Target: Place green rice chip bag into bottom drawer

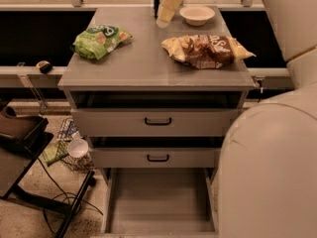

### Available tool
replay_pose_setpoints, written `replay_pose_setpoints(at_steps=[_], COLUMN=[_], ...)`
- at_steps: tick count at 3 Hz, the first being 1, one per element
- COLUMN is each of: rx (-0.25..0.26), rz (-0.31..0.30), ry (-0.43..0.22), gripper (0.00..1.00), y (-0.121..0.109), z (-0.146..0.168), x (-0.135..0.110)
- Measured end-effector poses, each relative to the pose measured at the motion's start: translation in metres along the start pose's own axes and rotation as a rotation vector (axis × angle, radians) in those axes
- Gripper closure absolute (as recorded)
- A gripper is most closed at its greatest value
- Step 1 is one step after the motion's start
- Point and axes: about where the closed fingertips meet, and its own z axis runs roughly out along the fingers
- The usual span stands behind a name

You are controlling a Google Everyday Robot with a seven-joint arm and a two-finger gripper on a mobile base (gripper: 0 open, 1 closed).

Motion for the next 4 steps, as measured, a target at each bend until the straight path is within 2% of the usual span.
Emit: replay_pose_setpoints(at_steps=[1,2,3,4], rx=[-0.016,0.012,0.012,0.003], rz=[-0.202,-0.314,-0.314,-0.347], ry=[-0.002,0.046,0.046,0.031], gripper=[0.00,0.00,0.00,0.00], y=[-0.004,-0.015,-0.015,-0.014], z=[0.011,0.025,0.025,0.043], x=[-0.023,-0.042,-0.042,-0.050])
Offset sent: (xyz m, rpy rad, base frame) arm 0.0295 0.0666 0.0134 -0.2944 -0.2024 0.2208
